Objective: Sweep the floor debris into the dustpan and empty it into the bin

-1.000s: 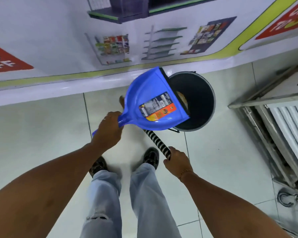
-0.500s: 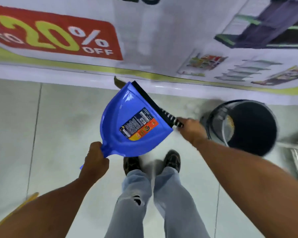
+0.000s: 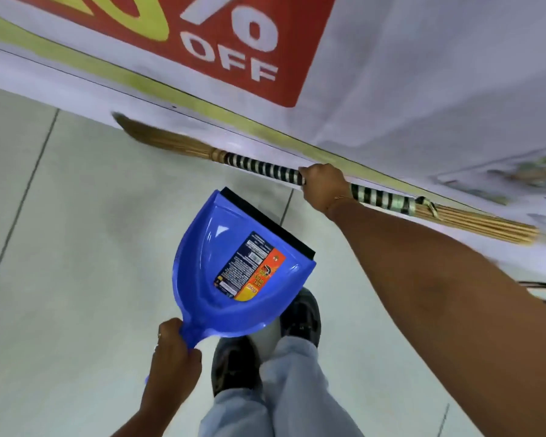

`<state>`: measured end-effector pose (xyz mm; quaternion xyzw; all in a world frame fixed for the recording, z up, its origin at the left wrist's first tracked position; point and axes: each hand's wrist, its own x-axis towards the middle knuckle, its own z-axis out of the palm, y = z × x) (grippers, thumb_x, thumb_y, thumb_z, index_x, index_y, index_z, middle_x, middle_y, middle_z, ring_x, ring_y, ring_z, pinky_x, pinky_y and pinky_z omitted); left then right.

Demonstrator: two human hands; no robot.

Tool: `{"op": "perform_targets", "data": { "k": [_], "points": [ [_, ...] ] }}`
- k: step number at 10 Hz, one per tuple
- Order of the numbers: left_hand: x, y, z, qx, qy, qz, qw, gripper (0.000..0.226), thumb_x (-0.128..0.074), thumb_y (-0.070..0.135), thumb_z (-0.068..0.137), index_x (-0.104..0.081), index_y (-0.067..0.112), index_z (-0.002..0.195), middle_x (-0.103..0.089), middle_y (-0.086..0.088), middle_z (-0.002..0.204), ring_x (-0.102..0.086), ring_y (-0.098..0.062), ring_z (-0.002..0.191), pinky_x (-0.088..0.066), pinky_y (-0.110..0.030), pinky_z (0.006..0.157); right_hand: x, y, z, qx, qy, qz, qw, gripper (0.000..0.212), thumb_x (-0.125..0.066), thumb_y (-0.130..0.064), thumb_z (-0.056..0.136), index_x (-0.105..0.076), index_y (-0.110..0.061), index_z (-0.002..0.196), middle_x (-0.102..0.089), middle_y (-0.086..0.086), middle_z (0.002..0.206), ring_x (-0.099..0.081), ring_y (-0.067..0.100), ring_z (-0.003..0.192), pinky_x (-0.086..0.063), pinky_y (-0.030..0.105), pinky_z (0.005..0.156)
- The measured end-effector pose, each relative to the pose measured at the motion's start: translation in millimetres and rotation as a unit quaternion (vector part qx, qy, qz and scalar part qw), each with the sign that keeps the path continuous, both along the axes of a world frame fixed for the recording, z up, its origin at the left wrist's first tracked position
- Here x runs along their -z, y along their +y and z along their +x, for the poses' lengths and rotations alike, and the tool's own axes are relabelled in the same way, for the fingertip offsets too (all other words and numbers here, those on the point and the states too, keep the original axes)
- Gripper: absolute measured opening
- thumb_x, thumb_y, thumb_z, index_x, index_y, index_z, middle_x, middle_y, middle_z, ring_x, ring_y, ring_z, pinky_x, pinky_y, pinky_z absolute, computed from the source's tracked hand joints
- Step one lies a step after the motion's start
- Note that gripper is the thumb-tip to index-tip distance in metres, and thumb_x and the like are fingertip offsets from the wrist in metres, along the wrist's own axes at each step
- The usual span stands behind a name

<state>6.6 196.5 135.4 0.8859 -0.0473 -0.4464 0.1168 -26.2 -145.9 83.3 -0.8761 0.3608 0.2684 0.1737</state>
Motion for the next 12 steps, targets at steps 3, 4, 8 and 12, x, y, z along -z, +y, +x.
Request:
{"op": "perform_targets", "data": {
  "k": [3,4,8,12],
  "points": [
    [94.7,-22.2,-9.0,-0.023,0.011,-0.013,1.000,0.028,-0.045,-0.012,0.077,-0.037,0.011,0.089,-0.042,-0.008,0.093,-0.048,-0.033,0.080,-0.040,-0.036,0.068,118.9,-10.4,1.0,0.096,-0.046,-0.007,0.994,0.057,-0.044,0.006,0.089,-0.037,-0.007,0.143,-0.053,0.020,0.136,-0.050,0.035,0.124,-0.043,0.037,0.100],
    [92.1,-27.6,-12.6,-0.004,0.015,-0.010,1.000,0.023,-0.047,-0.007,0.080,-0.039,0.012,0.091,-0.043,-0.006,0.096,-0.050,-0.034,0.081,-0.042,-0.037,0.069,108.3,5.7,-21.2,0.129,-0.120,0.015,0.984,0.058,-0.042,0.005,0.088,-0.036,-0.008,0.144,-0.050,0.021,0.140,-0.048,0.034,0.129,-0.040,0.037,0.106],
    [56.2,-129.6,-86.2,0.099,0.067,-0.024,0.993,0.034,-0.064,0.002,0.079,-0.041,0.000,0.103,-0.049,-0.024,0.115,-0.054,-0.040,0.103,-0.038,-0.035,0.070,-12.7,160.8,-220.5,0.495,-0.068,0.004,0.866,0.043,-0.046,-0.008,0.095,-0.046,-0.009,0.139,-0.055,0.011,0.137,-0.043,0.026,0.131,-0.033,0.031,0.108],
    [17.3,-134.0,-120.4,0.295,0.036,-0.091,0.950,0.037,-0.049,-0.004,0.086,-0.041,-0.006,0.122,-0.046,-0.023,0.127,-0.047,-0.035,0.117,-0.039,-0.038,0.094,-57.6,190.4,-210.3,0.481,-0.156,0.005,0.862,0.038,-0.051,-0.002,0.089,-0.058,-0.003,0.126,-0.062,0.015,0.124,-0.052,0.032,0.120,-0.043,0.038,0.104]
  ]
}}
